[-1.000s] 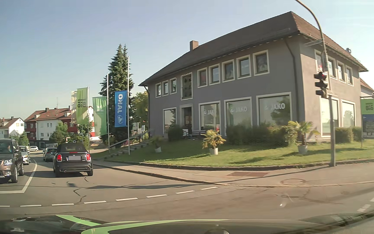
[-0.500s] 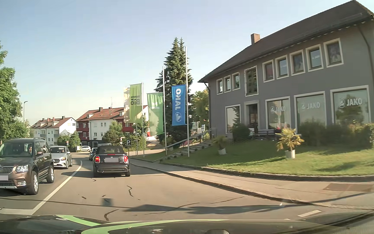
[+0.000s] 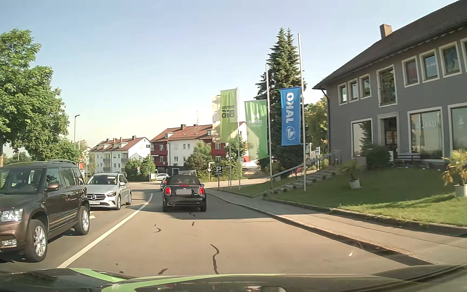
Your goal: Follow the waypoints while adhering to traffic rules and regulations
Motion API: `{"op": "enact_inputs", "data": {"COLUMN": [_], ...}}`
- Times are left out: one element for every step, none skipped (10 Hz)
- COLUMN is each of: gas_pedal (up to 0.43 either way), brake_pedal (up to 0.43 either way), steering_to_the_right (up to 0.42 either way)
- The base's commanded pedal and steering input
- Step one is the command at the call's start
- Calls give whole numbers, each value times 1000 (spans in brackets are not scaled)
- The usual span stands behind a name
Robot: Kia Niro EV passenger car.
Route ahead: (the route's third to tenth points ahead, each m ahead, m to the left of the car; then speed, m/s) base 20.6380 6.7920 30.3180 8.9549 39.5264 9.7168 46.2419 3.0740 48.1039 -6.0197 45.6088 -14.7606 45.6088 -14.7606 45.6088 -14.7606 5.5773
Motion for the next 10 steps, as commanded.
{"op": "enact_inputs", "data": {"gas_pedal": [67,67,67,67,67,67,67,67,67,67], "brake_pedal": [0,0,0,0,0,0,0,0,0,0], "steering_to_the_right": [-207,-176,-150,-138,-124,-109,-97,-83,-76,-69]}}
